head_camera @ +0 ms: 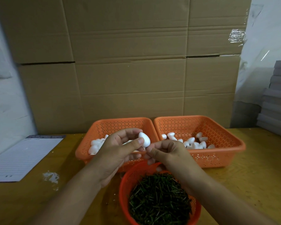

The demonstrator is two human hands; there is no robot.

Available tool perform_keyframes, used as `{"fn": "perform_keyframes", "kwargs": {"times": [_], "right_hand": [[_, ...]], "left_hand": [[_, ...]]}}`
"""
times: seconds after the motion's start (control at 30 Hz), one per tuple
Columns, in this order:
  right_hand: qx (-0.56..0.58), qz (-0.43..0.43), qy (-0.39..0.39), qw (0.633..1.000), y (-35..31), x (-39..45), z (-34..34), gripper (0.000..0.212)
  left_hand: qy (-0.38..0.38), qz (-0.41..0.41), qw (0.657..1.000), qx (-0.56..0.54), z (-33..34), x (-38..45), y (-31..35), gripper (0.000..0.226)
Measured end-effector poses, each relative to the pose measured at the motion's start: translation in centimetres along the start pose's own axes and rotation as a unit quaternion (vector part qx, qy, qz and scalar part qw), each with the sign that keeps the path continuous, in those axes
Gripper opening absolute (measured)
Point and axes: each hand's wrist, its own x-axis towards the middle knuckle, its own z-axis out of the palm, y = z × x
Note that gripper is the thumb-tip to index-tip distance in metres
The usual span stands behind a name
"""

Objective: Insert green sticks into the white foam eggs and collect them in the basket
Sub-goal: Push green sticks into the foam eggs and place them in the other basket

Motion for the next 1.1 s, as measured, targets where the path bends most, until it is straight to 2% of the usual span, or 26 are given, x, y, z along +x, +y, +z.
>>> {"fn": "perform_keyframes", "kwargs": {"times": [0.3, 0.6, 0.77, 0.9, 1.1], "right_hand": [[0.034, 0.018, -0.041, 0.998, 0.14, -0.19, 0.25, 0.014], [0.06, 0.021, -0.083, 0.994, -0.3, -0.41, 0.39, 0.03], [0.06, 0.007, -0.052, 0.997, -0.02, -0.33, 0.52, 0.021], [0.05, -0.011, -0.007, 0.999, 0.07, -0.21, 0.53, 0.015], [0.024, -0.03, -0.019, 0.999, -0.13, -0.36, 0.54, 0.019]], "left_hand": [[-0.008, 0.011, 0.998, 0.065, -0.04, -0.11, 0.03, 0.034], [-0.049, -0.01, 0.998, 0.049, -0.71, -0.16, 0.49, 0.035], [-0.054, -0.003, 0.997, 0.059, -0.64, -0.25, 0.55, 0.033], [-0.017, 0.021, 0.997, 0.077, -0.14, -0.34, 0.53, 0.034], [-0.011, 0.034, 0.995, 0.092, 0.15, -0.36, 0.64, 0.029]]}}
